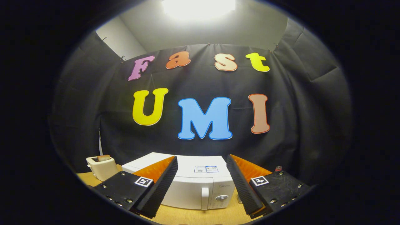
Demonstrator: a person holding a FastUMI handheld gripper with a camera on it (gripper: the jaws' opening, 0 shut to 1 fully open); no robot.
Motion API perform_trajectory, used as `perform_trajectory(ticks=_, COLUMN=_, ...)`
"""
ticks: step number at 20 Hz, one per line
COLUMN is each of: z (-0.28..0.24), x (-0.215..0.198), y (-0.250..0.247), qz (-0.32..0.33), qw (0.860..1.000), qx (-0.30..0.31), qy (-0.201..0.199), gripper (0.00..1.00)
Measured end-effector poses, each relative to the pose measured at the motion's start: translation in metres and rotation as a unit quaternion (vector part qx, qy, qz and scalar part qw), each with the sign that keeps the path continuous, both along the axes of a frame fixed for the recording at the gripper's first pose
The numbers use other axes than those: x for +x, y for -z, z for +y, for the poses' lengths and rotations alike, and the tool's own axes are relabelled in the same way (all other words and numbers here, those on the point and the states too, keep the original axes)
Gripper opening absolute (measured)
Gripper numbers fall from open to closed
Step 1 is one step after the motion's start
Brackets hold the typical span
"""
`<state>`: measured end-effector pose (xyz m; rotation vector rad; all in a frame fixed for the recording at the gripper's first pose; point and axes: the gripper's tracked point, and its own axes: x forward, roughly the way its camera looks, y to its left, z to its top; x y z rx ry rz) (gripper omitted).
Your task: Open the microwave, put the food inside, and close the microwave door.
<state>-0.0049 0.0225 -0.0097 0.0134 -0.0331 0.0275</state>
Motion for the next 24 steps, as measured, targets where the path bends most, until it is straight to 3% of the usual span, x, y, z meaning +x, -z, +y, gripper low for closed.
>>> perform_trajectory(ticks=7, z=0.005, x=-0.015, y=0.024, qz=-0.037, qw=0.999, qx=-0.01, qy=-0.009, gripper=0.98)
perform_trajectory(ticks=14, z=-0.003, x=-0.017, y=0.089, qz=-0.007, qw=0.999, qx=-0.026, qy=-0.028, gripper=0.99)
perform_trajectory(ticks=24, z=-0.014, x=0.03, y=0.204, qz=0.093, qw=0.995, qx=-0.025, qy=-0.034, gripper=0.98)
